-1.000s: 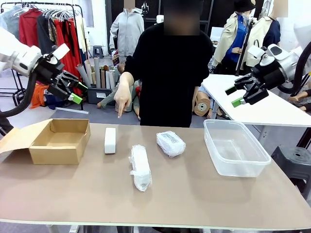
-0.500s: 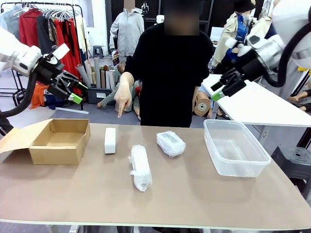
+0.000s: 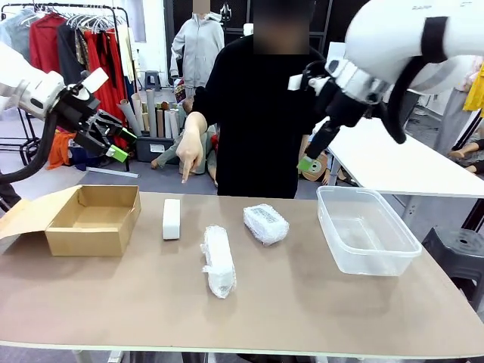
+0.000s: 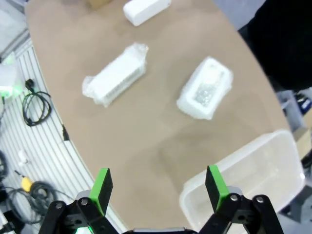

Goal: Separate and place wrapped and unwrapped clocks.
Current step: Pick up the Digital clock indicated by the person.

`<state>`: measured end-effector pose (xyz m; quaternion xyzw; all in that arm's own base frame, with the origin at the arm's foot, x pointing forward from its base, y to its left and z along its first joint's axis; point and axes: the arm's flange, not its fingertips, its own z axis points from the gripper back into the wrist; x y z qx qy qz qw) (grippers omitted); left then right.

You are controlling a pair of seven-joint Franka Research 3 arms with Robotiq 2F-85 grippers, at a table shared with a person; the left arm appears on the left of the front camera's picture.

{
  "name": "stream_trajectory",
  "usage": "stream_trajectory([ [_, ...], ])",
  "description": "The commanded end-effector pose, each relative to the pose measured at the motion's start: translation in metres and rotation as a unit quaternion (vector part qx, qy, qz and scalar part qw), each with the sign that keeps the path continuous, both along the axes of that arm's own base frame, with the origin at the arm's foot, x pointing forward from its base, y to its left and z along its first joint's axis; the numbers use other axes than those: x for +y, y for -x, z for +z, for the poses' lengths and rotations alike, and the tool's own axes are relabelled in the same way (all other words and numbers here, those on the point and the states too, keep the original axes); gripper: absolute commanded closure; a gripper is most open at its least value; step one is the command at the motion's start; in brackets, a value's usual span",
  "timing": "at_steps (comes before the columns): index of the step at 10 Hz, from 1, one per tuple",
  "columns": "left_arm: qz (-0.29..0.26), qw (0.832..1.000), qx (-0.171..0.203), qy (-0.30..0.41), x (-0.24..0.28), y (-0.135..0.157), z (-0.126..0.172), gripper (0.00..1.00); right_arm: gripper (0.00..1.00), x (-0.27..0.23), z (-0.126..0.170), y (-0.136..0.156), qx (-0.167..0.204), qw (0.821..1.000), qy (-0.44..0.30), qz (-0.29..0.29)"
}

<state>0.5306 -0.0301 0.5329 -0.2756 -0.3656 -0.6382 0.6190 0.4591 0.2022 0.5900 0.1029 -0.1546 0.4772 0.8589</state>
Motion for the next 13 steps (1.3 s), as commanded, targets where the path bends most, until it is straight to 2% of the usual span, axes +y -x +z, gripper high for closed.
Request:
stream_trajectory([
  [1, 0.001, 1.000, -0.001, 0.000, 0.000, 0.001, 0.001, 0.00, 0.00, 0.034, 0.001, -0.011, 0.014, 1.000, -0.007, -0.026],
  [3, 0.001, 1.000, -0.001, 0.000, 0.000, 0.001, 0.001, 0.00, 0.00, 0.063, -0.013, -0.012, -0.022, 0.997, -0.028, -0.071],
  [5, 0.001, 1.000, -0.001, 0.000, 0.000, 0.001, 0.001, 0.00, 0.00, 0.093, -0.034, -0.017, -0.027, 0.994, -0.017, -0.109],
  [7, 0.001, 1.000, -0.001, 0.000, 0.000, 0.001, 0.001, 0.00, 0.00, 0.119, -0.045, -0.020, -0.030, 0.989, -0.038, -0.137],
  [9, 0.001, 1.000, -0.001, 0.000, 0.000, 0.001, 0.001, 0.00, 0.00, 0.140, -0.056, -0.024, -0.052, 0.986, -0.050, -0.149],
  [10, 0.001, 1.000, -0.001, 0.000, 0.000, 0.001, 0.001, 0.00, 0.00, 0.140, -0.057, -0.026, -0.047, 0.988, -0.065, -0.129],
  [11, 0.001, 1.000, -0.001, 0.000, 0.000, 0.001, 0.001, 0.00, 0.00, 0.114, -0.043, -0.026, -0.080, 0.987, -0.136, 0.005],
  [12, 0.001, 1.000, -0.001, 0.000, 0.000, 0.001, 0.001, 0.00, 0.00, 0.137, -0.060, -0.022, -0.035, 0.989, -0.059, -0.128],
  [13, 0.001, 1.000, -0.001, 0.000, 0.000, 0.001, 0.001, 0.00, 0.00, 0.137, -0.060, -0.022, -0.035, 0.989, -0.059, -0.128],
])
